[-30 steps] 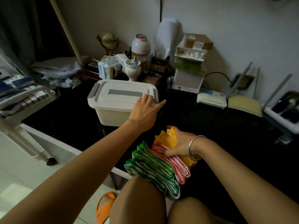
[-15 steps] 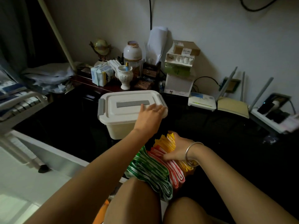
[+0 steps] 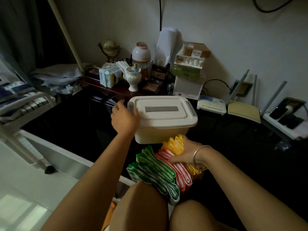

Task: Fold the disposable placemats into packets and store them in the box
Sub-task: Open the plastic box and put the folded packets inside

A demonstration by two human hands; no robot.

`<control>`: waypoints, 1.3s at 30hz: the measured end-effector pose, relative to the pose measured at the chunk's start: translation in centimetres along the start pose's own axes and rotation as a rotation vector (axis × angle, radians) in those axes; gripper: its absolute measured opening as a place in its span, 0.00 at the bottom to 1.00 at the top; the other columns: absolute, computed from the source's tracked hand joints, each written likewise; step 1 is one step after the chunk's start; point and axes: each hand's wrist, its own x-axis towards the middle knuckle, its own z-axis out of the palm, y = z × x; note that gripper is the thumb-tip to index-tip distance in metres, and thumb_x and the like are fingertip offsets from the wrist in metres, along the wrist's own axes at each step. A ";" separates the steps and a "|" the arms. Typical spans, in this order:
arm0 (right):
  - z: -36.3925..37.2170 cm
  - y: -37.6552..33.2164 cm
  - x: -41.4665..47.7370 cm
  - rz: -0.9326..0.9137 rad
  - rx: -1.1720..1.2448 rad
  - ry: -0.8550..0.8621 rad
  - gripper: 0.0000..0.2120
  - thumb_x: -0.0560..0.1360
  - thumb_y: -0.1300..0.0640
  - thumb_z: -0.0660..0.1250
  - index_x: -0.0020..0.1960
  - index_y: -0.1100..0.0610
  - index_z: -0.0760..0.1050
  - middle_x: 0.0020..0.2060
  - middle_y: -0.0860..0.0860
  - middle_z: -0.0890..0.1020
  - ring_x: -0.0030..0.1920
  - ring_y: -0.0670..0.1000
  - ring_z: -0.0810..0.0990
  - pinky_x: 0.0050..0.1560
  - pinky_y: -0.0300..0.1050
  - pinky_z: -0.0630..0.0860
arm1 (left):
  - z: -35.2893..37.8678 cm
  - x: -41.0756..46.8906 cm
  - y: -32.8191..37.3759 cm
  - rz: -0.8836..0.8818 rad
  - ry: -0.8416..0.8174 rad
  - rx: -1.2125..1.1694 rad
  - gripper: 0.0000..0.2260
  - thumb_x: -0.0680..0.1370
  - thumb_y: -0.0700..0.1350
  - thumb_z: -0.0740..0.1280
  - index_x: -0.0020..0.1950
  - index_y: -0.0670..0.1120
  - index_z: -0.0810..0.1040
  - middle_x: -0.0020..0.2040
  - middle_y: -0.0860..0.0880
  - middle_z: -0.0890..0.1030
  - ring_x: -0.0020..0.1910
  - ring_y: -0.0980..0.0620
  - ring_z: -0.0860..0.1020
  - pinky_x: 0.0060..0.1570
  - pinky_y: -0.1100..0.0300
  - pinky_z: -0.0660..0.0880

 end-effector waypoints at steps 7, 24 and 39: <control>0.0 -0.2 -0.3 0.007 0.038 -0.017 0.62 0.53 0.30 0.73 0.76 0.42 0.41 0.65 0.51 0.73 0.60 0.55 0.76 0.63 0.52 0.73 | 0.2 0.1 -1.3 -0.083 -0.025 -0.069 0.18 0.74 0.60 0.64 0.46 0.45 0.77 0.41 0.45 0.81 0.41 0.42 0.80 0.37 0.56 0.74; -0.2 -0.9 -0.8 -0.107 -0.111 0.035 0.49 0.67 0.36 0.72 0.76 0.52 0.50 0.72 0.53 0.66 0.66 0.56 0.70 0.64 0.46 0.69 | 3.3 -5.1 8.5 0.833 -0.305 0.302 0.17 0.78 0.45 0.58 0.63 0.40 0.77 0.66 0.41 0.74 0.64 0.41 0.72 0.61 0.52 0.67; -1.3 -0.1 0.2 0.022 -0.164 -0.055 0.22 0.84 0.55 0.50 0.75 0.62 0.56 0.74 0.59 0.62 0.73 0.58 0.61 0.69 0.47 0.59 | 10.4 -9.7 12.4 0.739 -0.454 0.761 0.27 0.78 0.52 0.65 0.75 0.49 0.62 0.71 0.39 0.64 0.71 0.36 0.60 0.70 0.35 0.57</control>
